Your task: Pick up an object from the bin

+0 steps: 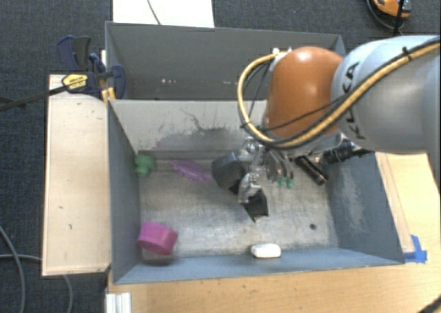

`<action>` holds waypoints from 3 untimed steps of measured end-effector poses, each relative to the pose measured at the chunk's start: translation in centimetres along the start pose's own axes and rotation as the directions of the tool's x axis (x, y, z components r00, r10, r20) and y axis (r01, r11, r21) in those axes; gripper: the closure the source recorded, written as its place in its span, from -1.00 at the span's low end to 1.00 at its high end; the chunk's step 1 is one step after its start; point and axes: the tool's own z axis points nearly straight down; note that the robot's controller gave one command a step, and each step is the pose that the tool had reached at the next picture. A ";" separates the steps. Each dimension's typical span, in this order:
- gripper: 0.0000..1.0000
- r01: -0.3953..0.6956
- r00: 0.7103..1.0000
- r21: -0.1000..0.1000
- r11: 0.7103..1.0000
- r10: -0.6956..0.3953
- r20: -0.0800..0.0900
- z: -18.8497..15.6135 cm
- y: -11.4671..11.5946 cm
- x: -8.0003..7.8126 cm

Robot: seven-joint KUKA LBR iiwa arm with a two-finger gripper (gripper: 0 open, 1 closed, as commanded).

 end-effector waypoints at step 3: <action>1.00 0.270 0.963 -0.001 0.963 -0.270 -0.002 9.0 -1.1 -1.0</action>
Offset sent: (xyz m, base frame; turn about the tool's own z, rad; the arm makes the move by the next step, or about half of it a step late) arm 0.0096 -0.0136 -0.1023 -0.0759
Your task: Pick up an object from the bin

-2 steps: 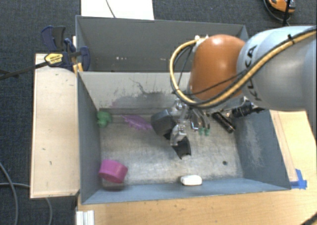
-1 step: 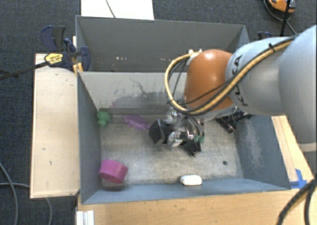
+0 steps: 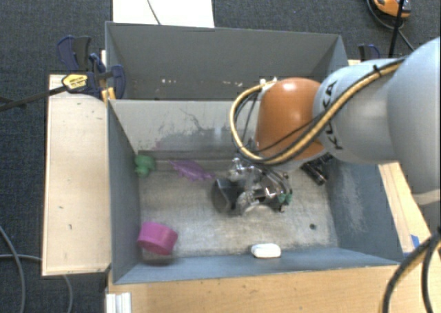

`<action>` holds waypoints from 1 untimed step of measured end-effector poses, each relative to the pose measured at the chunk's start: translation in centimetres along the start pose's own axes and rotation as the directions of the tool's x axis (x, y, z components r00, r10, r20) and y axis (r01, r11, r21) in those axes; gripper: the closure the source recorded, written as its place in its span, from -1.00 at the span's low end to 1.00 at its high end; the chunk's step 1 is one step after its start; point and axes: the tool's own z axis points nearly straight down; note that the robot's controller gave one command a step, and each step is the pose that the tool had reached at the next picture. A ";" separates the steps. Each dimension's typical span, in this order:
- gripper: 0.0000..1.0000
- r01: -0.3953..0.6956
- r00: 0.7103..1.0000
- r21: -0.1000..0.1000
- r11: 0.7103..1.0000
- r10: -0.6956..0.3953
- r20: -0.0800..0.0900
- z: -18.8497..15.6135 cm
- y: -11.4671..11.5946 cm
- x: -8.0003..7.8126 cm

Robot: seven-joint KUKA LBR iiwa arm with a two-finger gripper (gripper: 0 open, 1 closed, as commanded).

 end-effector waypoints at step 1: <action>1.00 0.129 0.992 0.003 0.992 -0.129 0.004 -1.7 -0.1 -0.8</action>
Offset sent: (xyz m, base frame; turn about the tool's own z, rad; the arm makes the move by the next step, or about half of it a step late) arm 0.0097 0.0068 0.0593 -0.0185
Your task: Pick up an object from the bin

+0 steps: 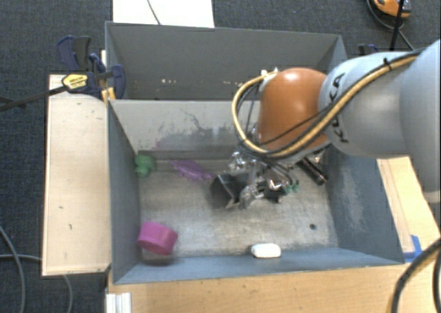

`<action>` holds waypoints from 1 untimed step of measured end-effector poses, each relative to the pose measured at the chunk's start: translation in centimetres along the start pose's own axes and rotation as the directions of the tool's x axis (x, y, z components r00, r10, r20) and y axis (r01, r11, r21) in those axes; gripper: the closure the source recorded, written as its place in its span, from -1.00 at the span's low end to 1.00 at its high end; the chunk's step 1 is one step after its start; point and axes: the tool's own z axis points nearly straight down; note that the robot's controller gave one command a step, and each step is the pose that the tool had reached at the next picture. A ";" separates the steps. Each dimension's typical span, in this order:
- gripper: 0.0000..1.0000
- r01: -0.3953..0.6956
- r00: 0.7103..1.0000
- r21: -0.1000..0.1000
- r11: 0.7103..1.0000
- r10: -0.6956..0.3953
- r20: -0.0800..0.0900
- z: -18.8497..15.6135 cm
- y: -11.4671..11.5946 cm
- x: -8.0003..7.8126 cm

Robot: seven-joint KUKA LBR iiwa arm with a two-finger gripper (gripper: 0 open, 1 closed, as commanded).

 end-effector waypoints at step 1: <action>1.00 -0.181 0.983 -0.001 0.983 0.181 0.004 -2.5 0.3 -0.3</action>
Offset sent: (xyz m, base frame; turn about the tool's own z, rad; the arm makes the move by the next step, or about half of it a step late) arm 0.0088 -0.0092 0.1509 -0.0043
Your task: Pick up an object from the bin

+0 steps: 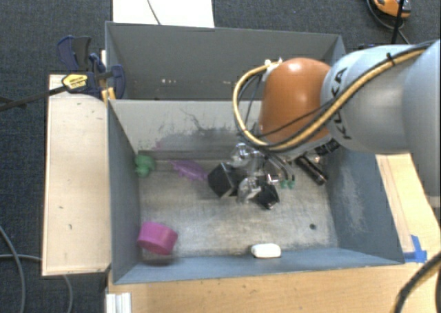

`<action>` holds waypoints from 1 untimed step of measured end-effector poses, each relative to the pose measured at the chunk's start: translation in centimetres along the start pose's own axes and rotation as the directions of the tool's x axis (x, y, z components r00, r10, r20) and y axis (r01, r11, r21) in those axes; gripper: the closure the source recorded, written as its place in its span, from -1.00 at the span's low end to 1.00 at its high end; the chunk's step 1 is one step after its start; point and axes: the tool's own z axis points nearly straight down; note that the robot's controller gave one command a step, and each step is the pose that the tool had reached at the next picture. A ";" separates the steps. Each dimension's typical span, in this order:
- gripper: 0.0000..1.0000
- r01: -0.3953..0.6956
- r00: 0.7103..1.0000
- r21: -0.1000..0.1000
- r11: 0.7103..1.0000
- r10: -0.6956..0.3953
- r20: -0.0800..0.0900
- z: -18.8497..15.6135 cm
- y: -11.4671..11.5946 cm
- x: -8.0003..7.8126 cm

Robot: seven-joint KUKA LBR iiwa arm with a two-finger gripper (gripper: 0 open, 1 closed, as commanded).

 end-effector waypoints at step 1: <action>1.00 0.183 0.983 -0.001 0.983 -0.183 -0.004 -12.4 -1.4 -0.5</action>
Offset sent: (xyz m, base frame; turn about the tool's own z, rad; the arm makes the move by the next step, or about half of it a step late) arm 0.0000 0.0000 0.0000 0.0000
